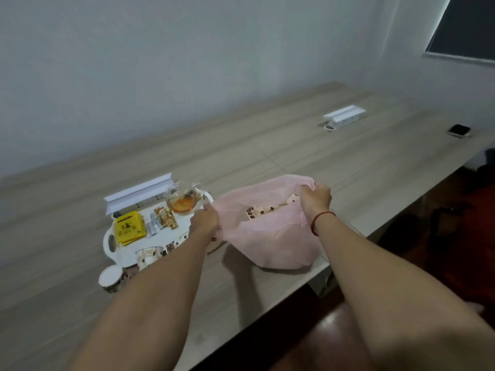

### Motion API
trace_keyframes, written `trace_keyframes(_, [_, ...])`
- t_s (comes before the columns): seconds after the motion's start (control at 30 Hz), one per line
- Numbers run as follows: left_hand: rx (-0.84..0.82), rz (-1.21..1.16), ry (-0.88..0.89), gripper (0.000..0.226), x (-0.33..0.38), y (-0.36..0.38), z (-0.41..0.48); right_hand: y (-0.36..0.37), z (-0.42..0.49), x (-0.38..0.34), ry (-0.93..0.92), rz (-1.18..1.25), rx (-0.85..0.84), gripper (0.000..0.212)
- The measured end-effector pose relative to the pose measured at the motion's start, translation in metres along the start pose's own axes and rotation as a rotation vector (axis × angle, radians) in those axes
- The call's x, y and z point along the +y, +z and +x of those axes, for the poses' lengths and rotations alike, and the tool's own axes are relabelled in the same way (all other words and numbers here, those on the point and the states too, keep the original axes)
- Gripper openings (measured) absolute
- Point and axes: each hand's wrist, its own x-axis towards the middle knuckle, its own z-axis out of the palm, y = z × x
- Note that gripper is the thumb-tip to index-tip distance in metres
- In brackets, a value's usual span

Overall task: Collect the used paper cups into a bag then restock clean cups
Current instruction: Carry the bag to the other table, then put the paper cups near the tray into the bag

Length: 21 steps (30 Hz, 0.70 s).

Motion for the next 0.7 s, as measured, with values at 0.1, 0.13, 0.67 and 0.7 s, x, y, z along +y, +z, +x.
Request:
trace_keyframes(0.1, [0.118,0.100,-0.009,0.065,-0.026,-0.008,0.036,0.007,0.008,0.002,-0.006,0.019,0.067,0.016])
trace_keyframes(0.13, [0.125,0.127,-0.021,0.059,-0.033,-0.009,0.047,0.010,0.011,0.002,-0.013,0.012,0.085,0.013])
trace_keyframes(0.67, [-0.089,0.252,-0.104,0.032,-0.042,0.000,0.078,0.020,0.021,0.021,0.033,-0.055,0.315,0.028])
trace_keyframes(0.7, [-0.072,0.264,-0.097,0.035,-0.043,0.003,0.080,0.020,0.020,0.022,0.037,-0.058,0.313,0.027])
